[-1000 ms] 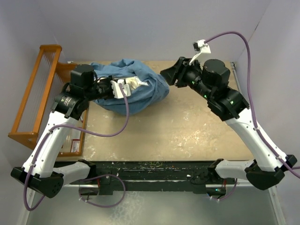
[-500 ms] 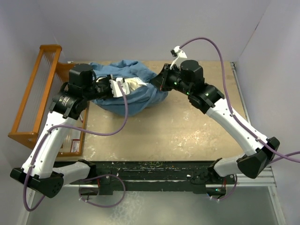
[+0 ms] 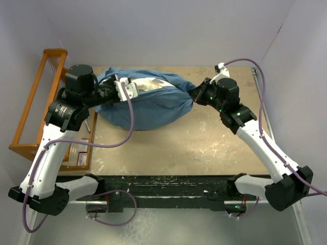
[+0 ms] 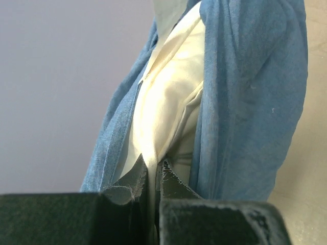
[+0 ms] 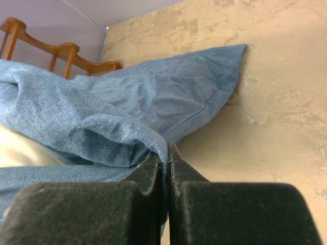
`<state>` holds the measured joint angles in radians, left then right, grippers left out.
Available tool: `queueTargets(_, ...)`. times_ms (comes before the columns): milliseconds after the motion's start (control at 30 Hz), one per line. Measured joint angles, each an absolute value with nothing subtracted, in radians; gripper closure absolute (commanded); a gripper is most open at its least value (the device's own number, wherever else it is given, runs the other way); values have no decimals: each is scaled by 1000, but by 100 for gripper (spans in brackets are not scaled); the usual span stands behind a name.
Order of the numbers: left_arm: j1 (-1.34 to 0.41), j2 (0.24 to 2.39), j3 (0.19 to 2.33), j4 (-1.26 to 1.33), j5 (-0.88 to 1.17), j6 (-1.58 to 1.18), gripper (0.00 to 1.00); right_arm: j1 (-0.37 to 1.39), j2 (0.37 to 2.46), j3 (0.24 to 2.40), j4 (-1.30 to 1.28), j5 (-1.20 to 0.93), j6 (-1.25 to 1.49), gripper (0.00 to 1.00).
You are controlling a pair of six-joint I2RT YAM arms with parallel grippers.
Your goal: Remove the pillowcase from the pillow
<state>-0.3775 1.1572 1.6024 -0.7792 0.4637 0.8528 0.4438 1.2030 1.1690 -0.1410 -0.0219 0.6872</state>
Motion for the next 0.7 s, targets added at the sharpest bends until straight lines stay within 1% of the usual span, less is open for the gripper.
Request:
queueTargets(200, -383, 1159, 1620, -767, 460, 807, 100, 429, 1221, 1095, -60, -55, 706, 100)
queueTargets(433, -383, 1202, 1666, -732, 421, 686, 100, 430, 1322, 1032, 87, -86, 707, 100)
queueTargets(567, -389, 1256, 1714, -720, 379, 611, 100, 437, 1355, 943, 202, -107, 716, 100)
queueTargets(700, -393, 1286, 1726, -714, 345, 585, 100, 437, 1330, 855, 287, -118, 720, 100)
